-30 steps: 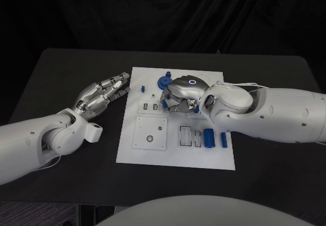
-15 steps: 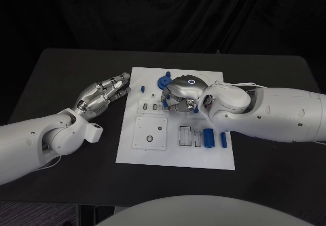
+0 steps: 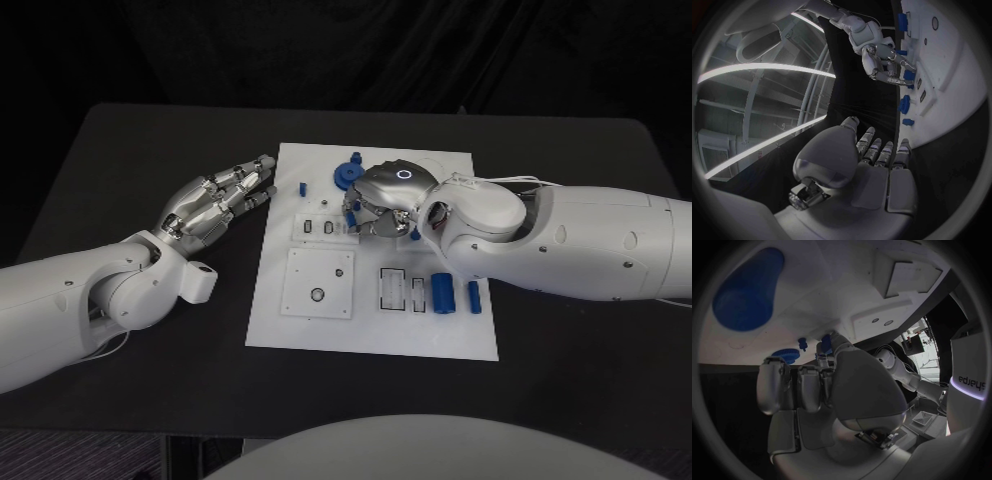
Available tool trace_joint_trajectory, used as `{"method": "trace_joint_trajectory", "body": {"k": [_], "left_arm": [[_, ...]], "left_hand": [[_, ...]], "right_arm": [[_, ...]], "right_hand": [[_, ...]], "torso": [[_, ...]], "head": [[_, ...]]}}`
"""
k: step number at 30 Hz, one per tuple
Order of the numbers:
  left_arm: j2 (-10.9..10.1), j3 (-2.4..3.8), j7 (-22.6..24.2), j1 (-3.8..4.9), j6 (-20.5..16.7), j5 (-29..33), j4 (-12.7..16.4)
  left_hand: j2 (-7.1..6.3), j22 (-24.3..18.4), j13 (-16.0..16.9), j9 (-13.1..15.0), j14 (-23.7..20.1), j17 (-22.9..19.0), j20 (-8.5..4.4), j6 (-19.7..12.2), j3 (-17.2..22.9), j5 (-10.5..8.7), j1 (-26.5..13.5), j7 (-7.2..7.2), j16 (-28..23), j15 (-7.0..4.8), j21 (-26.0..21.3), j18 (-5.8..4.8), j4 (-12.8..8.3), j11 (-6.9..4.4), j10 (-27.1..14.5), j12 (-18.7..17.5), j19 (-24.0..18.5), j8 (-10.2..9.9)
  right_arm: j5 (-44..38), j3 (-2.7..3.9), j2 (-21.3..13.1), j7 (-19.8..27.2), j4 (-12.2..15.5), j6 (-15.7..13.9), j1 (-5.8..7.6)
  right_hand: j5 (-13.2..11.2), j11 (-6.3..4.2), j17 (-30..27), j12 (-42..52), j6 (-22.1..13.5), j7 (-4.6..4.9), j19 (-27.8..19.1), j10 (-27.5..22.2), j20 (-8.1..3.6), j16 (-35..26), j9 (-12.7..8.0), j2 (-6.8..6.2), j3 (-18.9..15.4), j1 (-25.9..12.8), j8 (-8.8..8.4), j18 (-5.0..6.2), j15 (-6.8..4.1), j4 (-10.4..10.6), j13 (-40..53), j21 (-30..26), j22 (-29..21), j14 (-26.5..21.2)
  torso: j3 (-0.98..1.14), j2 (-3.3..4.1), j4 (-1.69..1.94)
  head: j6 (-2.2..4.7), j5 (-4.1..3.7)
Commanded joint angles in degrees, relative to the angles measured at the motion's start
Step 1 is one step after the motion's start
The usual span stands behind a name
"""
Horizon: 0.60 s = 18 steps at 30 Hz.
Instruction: Assemble the parts on the task board
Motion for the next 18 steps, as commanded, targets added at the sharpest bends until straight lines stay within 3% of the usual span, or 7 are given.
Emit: {"method": "trace_joint_trajectory", "body": {"k": [1, 8, 12, 18], "left_arm": [[0.2, 0.04, 8.5, -0.08, 0.7, 0.0, 0.0], [0.3, 0.04, 8.5, -0.12, 0.7, 0.0, -0.1], [0.3, 0.04, 8.5, -0.14, 0.7, 0.0, -0.1], [0.4, 0.04, 8.5, -0.21, 0.7, 0.0, -0.2]], "left_hand": [[0.16, 0.1, 0.1, 0.1, -0.1, 0.1, 0.44, 0.1, 0.4, 0.23, 0.5, 0.39, 0.4, 0.34, 0.2, 0.10, 0.0, 0.28, -0.2, 0.1, 0.1, 0.3], [0.17, 0.1, 0.1, 0.1, -0.1, 0.1, 0.47, 0.0, 0.5, 0.25, 0.5, 0.35, 0.4, 0.41, 0.2, 0.11, 0.0, 0.24, -0.2, 0.0, 0.1, 0.3], [0.17, 0.1, 0.1, 0.1, -0.1, 0.1, 0.47, 0.0, 0.5, 0.25, 0.5, 0.35, 0.4, 0.41, 0.2, 0.11, 0.0, 0.24, -0.2, 0.0, 0.1, 0.3], [0.17, 0.1, 0.1, 0.1, -0.1, 0.1, 0.47, 0.0, 0.5, 0.25, 0.5, 0.35, 0.4, 0.41, 0.2, 0.11, 0.0, 0.24, -0.2, 0.0, 0.1, 0.3]], "right_arm": [[-0.9, 0.03, 0.2, -1.3, -0.2, 1.5, -0.31], [-0.9, 0.03, 0.6, -0.9, -0.7, 2.3, -0.57], [-0.9, 0.03, 0.7, -0.6, -1.0, 3.0, -0.63], [-0.9, 0.03, 0.7, -0.4, -1.3, 3.6, -0.66]], "right_hand": [[-0.2, 0.30, 11.8, -0.3, -0.7, 0.05, 0.6, 5.4, 0.50, -0.3, -0.3, -0.02, -0.1, -0.6, -0.41, 0.81, 0.48, -0.3, 14.4, -0.5, 9.9, 5.0], [-0.7, 0.16, 11.6, -0.5, -2.5, 0.28, 0.5, 5.2, 0.50, -0.5, -0.4, -0.12, -0.3, -1.2, -1.27, 0.88, 0.41, -0.4, 14.2, -0.8, 9.8, 5.0], [-1.0, 0.07, 11.4, -0.6, -5.1, 0.33, 0.4, 5.0, 0.44, -0.7, -1.0, -0.35, -0.5, -1.6, -2.62, 0.92, 0.34, -0.6, 14.0, -1.1, 9.8, 4.9], [-2.7, 0.10, 11.3, -0.8, -6.8, 0.39, 0.4, 4.8, 0.42, -0.9, -1.3, -0.68, -1.0, -2.8, -3.40, 0.96, 0.35, -0.4, 13.8, -1.4, 9.7, 4.9]], "torso": [[0.01, 0.00, 0.06], [-0.01, 0.03, -0.01], [-0.02, -0.01, 0.01], [0.00, -0.03, 0.00]], "head": [[-0.01, -0.14], [-0.01, -0.07], [-0.01, -0.07], [-0.01, -0.07]]}}
